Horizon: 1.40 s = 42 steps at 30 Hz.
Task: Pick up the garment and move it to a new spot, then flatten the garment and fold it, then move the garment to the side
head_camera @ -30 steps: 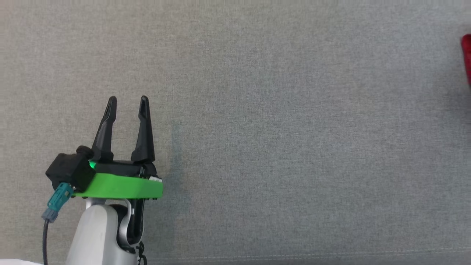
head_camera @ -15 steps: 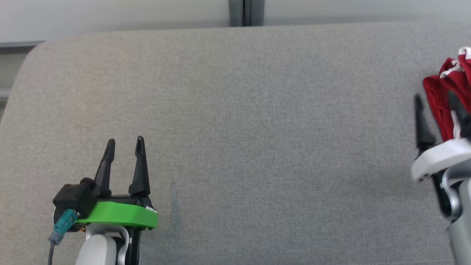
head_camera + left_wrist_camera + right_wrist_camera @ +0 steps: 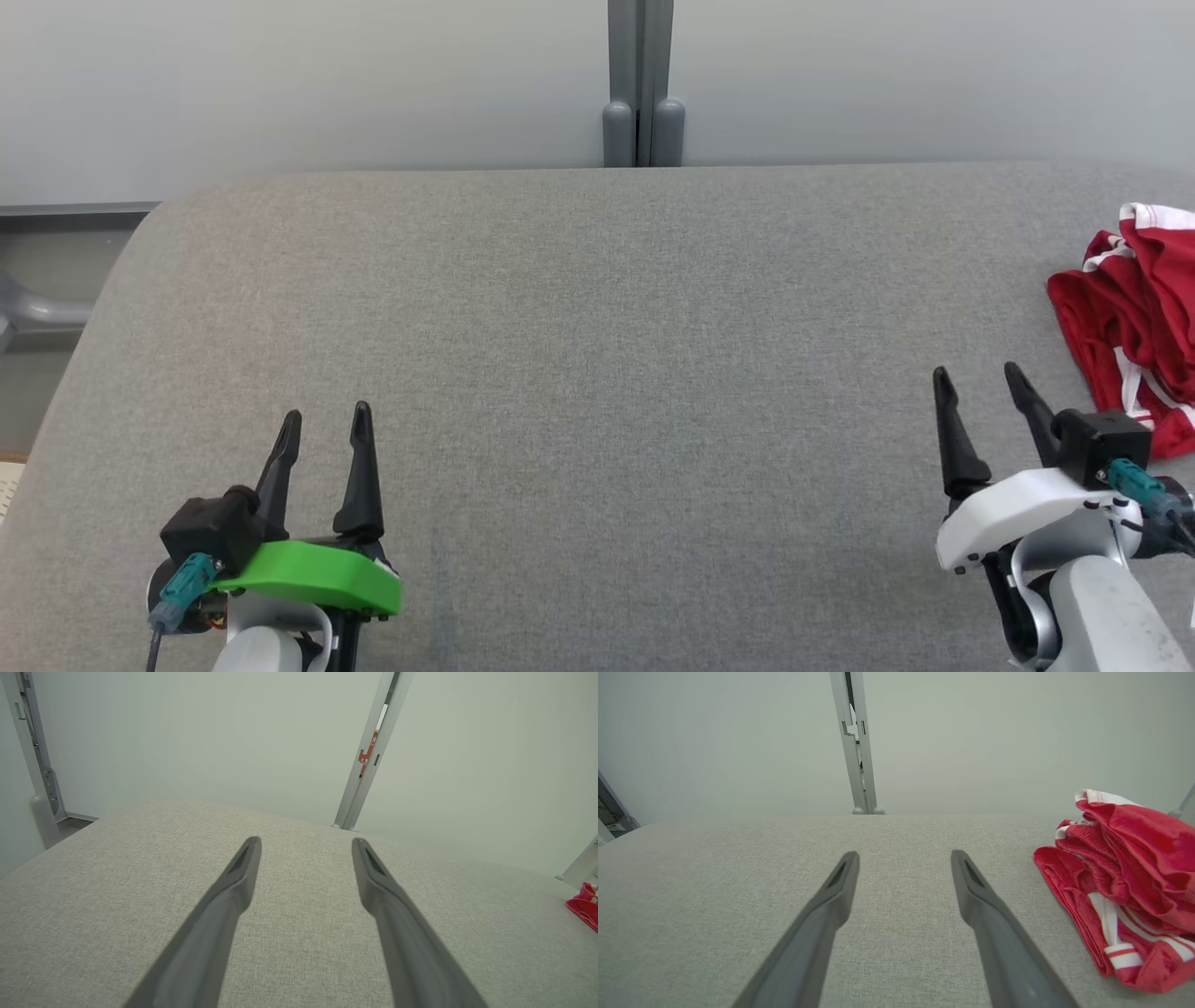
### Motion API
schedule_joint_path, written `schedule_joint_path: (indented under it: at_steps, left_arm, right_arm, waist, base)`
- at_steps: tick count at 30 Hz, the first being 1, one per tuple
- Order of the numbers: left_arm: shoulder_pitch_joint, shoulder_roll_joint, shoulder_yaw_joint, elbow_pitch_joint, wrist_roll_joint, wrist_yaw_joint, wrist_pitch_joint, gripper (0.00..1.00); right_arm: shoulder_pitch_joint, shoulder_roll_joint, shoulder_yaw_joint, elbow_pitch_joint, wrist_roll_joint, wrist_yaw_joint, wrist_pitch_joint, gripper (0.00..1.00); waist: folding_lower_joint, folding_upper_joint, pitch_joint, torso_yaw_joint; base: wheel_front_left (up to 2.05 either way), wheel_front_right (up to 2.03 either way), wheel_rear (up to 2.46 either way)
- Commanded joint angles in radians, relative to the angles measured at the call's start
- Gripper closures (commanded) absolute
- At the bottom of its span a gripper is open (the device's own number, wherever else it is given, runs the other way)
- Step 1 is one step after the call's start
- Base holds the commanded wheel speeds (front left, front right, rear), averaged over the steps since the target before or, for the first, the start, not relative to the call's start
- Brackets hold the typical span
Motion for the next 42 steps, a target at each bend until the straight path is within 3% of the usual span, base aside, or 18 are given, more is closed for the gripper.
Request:
schedule_joint_path:
  at_steps: [1,18,42]
  left_arm:
    - [0.008,0.003,0.002,0.012,0.008,-0.003,0.0,0.0]
    - [-0.063,0.004,-0.023,0.063,0.009,-0.003,0.0,0.0]
    - [-0.041,0.003,0.005,0.048,0.025,-0.003,0.0,0.0]
  right_arm:
    - [0.015,0.007,0.007,0.008,-0.003,-0.001,-0.007,0.0]
    - [-0.003,0.034,0.033,0.054,-0.021,-0.001,-0.025,0.0]
    - [0.0,0.047,0.03,0.058,-0.044,-0.001,-0.027,0.0]
  waist:
    - [0.0,0.0,-0.013,-0.002]
    - [0.0,0.0,0.018,-0.023]
    - [0.0,0.0,0.018,-0.022]
  base:
    - [0.0,0.0,0.0]
    - [0.0,0.0,0.0]
    - [0.0,0.0,0.0]
